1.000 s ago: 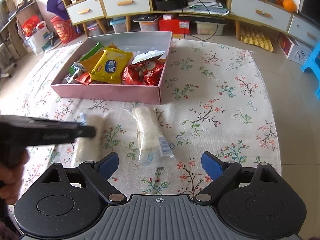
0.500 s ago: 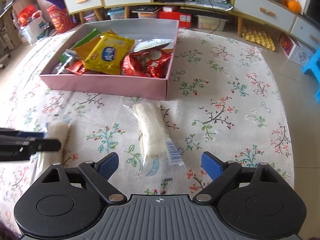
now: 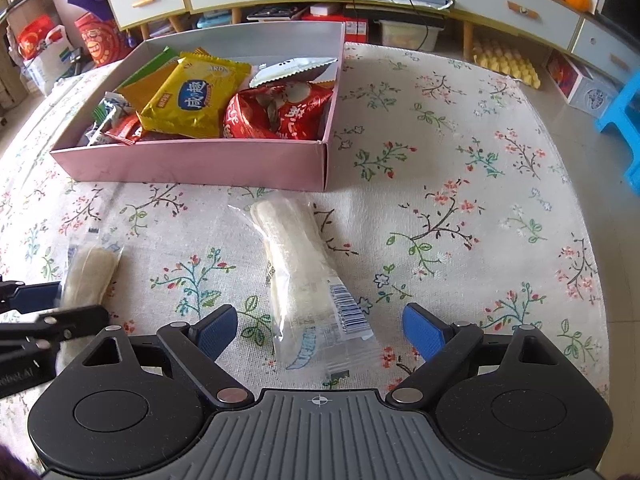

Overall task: Organize snacks
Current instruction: 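Grasp a clear-wrapped white snack with each gripper, then carry both wrapped snacks over the pink box and open both grippers inside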

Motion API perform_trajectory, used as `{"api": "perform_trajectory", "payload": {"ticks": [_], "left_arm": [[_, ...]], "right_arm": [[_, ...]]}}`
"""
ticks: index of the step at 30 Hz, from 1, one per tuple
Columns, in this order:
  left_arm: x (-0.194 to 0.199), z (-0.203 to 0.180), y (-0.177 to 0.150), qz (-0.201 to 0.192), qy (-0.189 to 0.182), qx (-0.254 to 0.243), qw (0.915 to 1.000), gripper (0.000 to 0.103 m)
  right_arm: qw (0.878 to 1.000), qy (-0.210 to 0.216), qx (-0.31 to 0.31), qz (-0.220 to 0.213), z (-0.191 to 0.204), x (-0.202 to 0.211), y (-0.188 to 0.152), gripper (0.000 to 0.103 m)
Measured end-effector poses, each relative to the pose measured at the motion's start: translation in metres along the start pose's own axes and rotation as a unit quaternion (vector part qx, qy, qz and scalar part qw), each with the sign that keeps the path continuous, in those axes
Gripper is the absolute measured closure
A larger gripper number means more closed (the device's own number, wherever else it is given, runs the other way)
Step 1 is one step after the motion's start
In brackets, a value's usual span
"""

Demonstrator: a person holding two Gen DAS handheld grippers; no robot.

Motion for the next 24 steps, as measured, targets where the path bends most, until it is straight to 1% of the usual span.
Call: {"api": "perform_trajectory", "payload": {"ticks": [5,6,8,9,11,12,14,19,24], "left_arm": [[0.0,-0.004,0.0,-0.001,0.007,-0.014,0.9999,0.072],[0.0,-0.004,0.0,-0.001,0.006,-0.014,0.9999,0.072],[0.0,-0.004,0.0,-0.001,0.006,-0.014,0.9999,0.073],[0.0,-0.004,0.0,-0.001,0.006,-0.015,0.9999,0.074],[0.0,-0.005,0.0,0.0,0.005,-0.018,0.9998,0.075],[0.001,-0.006,0.0,-0.001,0.006,-0.02,0.9998,0.075],[-0.001,-0.008,0.001,-0.001,0.006,-0.022,0.9997,0.076],[0.0,-0.008,0.001,-0.001,0.006,-0.022,0.9997,0.076],[-0.001,-0.009,0.002,-0.001,0.007,-0.025,0.9997,0.076]], "right_arm": [[1.0,0.0,0.014,-0.009,0.007,0.002,-0.002,0.012],[1.0,0.001,0.01,-0.01,0.007,0.002,-0.002,0.015],[1.0,-0.001,0.009,-0.014,0.005,0.003,0.0,0.025],[1.0,0.002,0.008,-0.017,0.005,0.005,0.001,0.04],[1.0,0.018,-0.006,-0.013,0.003,0.009,0.003,0.062],[0.999,0.03,-0.016,-0.009,0.002,0.011,0.003,0.065],[0.999,0.041,-0.024,-0.005,0.004,0.013,0.001,0.067],[0.998,0.054,-0.019,-0.001,0.015,0.018,-0.002,0.067],[0.998,0.056,-0.026,-0.002,0.015,0.021,-0.002,0.067]]}}
Point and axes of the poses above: each gripper's, at about its wrist camera, not at the fingertips, and x roughly against the way its jaws point, z to its left, y to its top, the point moved 6 cm from there along -x, roughly the way its jaws point, and after that the axes turned 10 degrees about -y, right-handed, at the moved point
